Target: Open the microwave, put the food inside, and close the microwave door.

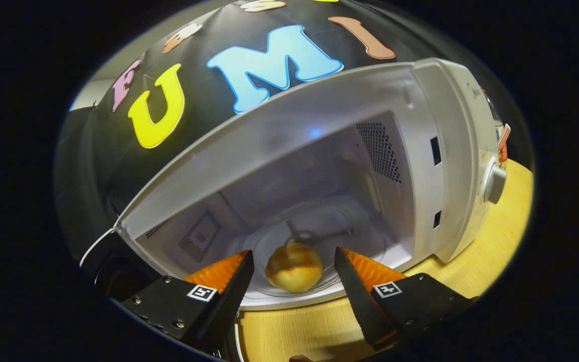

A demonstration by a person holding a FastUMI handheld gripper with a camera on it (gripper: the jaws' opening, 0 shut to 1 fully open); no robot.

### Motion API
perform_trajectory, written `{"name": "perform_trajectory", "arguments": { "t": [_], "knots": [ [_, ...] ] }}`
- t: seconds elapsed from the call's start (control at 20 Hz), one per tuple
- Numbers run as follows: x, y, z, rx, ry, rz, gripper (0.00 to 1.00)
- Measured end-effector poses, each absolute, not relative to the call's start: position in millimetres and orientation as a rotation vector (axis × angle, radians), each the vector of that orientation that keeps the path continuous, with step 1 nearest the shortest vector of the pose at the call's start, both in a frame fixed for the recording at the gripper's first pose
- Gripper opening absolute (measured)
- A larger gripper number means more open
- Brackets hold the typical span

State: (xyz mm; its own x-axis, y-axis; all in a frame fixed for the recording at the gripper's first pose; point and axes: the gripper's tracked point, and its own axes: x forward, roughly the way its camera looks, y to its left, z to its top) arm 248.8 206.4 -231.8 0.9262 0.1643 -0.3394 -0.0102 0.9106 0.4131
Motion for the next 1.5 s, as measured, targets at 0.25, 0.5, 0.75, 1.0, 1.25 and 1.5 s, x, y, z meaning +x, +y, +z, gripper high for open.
{"name": "perform_trajectory", "arguments": {
  "t": [0.25,0.5,0.75,1.0,1.25,1.5],
  "knots": [
    [209,206,-175,0.35,0.297,0.144,0.97],
    [157,205,-123,0.272,0.214,0.169,0.97],
    [101,220,-92,0.233,0.188,0.23,0.97],
    [42,249,-71,0.194,0.178,0.312,0.97],
    [-13,293,-49,0.192,0.158,0.418,0.97],
    [-65,338,-41,0.197,0.158,0.526,0.97]
  ]
}}
